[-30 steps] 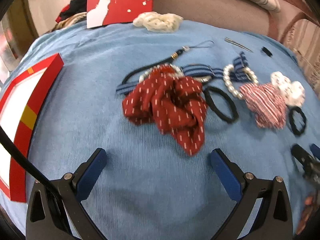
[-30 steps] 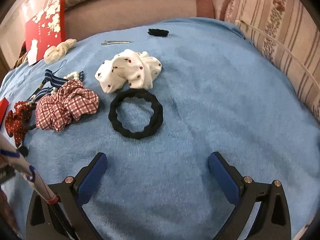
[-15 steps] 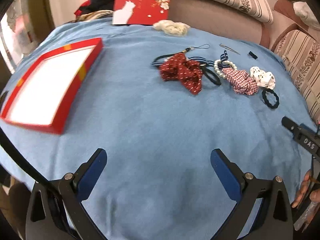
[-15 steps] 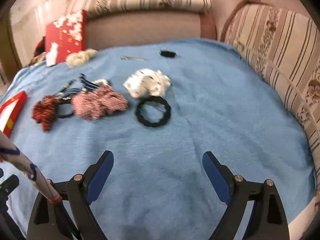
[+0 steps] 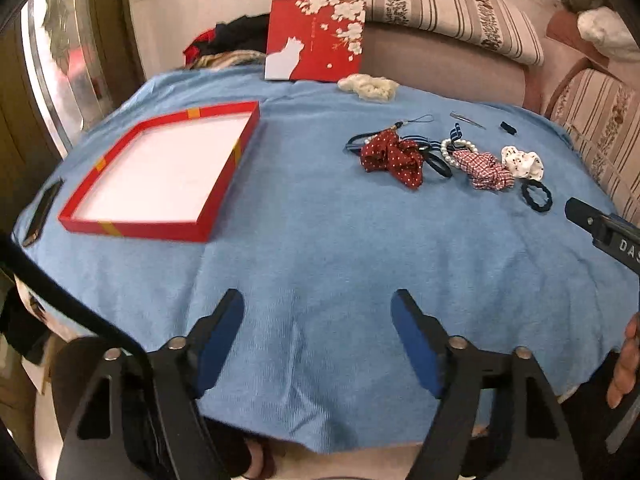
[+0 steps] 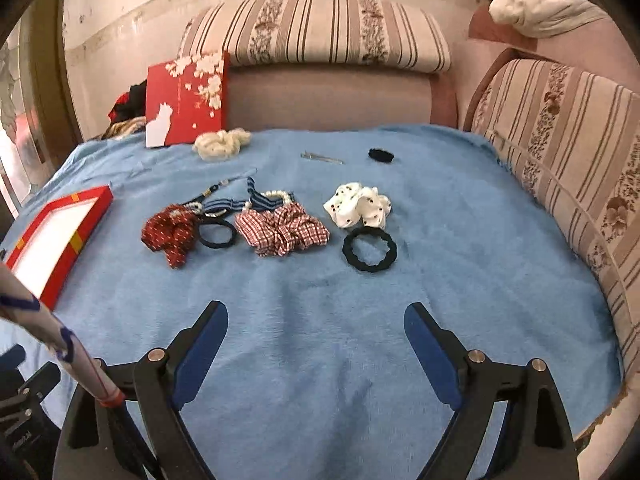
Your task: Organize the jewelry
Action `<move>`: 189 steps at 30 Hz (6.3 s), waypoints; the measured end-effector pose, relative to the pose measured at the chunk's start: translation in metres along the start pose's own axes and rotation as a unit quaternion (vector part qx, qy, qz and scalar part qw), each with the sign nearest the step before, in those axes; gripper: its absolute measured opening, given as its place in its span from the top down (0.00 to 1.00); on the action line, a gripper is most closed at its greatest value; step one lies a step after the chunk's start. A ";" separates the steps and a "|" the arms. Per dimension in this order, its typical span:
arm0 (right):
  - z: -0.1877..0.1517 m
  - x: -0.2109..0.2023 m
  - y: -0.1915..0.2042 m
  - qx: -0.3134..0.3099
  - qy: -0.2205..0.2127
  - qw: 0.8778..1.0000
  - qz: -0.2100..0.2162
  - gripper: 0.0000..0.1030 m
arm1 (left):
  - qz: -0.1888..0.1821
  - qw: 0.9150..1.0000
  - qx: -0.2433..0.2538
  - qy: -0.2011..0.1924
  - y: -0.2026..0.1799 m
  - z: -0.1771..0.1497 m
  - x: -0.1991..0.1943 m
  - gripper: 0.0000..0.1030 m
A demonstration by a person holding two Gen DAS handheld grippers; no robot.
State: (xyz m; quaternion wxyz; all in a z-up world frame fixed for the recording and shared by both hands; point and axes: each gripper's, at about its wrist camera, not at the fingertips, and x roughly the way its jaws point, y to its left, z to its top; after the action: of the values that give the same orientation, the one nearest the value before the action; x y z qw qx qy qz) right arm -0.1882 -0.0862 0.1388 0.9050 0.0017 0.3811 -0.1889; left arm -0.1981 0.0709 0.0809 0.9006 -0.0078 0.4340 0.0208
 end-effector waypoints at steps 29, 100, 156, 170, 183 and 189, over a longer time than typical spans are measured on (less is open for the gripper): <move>0.023 0.066 0.008 -0.023 0.037 0.998 0.048 0.11 | -0.022 1.000 -0.009 0.020 0.015 0.090 0.064 0.32; 0.099 0.114 0.382 -0.220 0.107 0.937 0.250 0.85 | 0.042 0.988 -0.132 0.074 0.322 0.187 0.146 0.86; 0.000 0.036 0.058 -0.010 0.078 0.984 0.161 0.34 | 0.034 0.991 -0.090 -0.096 0.089 0.116 -0.026 0.14; -0.017 0.039 0.031 0.016 0.084 0.986 0.143 0.33 | 0.055 0.997 -0.020 -0.045 0.035 0.084 -0.009 0.14; -0.023 0.049 0.028 0.025 0.095 0.986 0.135 0.33 | 0.052 0.998 -0.002 -0.028 0.027 0.080 0.002 0.14; -0.023 0.053 0.030 0.025 0.099 0.986 0.132 0.33 | 0.058 0.998 0.009 -0.020 0.024 0.079 0.010 0.14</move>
State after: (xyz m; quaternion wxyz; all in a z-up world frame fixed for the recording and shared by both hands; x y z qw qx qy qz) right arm -0.1606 -0.0732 0.0817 0.8794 0.0936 0.4604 -0.0767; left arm -0.1311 0.0973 0.1219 0.9064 0.0257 0.4158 0.0698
